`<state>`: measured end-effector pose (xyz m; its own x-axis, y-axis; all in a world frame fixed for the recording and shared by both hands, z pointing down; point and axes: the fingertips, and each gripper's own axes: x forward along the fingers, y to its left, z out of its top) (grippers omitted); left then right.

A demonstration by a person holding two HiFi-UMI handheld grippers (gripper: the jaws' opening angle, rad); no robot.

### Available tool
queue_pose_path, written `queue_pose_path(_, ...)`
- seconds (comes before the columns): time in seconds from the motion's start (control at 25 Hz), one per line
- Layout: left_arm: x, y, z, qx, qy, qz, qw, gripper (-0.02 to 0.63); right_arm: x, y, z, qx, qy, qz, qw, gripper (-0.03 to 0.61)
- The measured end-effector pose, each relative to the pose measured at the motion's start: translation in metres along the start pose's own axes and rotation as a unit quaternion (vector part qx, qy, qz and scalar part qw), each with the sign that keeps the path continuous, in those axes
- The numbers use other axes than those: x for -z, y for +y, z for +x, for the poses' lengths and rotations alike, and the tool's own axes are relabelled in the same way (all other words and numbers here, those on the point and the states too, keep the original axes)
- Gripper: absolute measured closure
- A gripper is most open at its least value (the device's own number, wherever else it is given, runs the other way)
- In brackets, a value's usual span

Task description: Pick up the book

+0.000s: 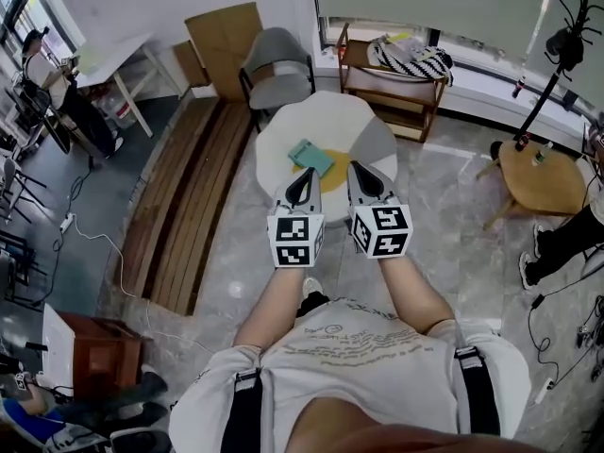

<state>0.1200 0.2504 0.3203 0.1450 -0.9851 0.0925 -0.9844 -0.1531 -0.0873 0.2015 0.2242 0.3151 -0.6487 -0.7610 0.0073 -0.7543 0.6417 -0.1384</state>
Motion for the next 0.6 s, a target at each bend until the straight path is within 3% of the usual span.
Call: queue_pose_path(0.6,-0.004,0.069,0.076,0.017,0.007,-0.011,0.9998,0.6,-0.005,-0.001,0.096,0.007,0.017,-0.01,1.0,0.551)
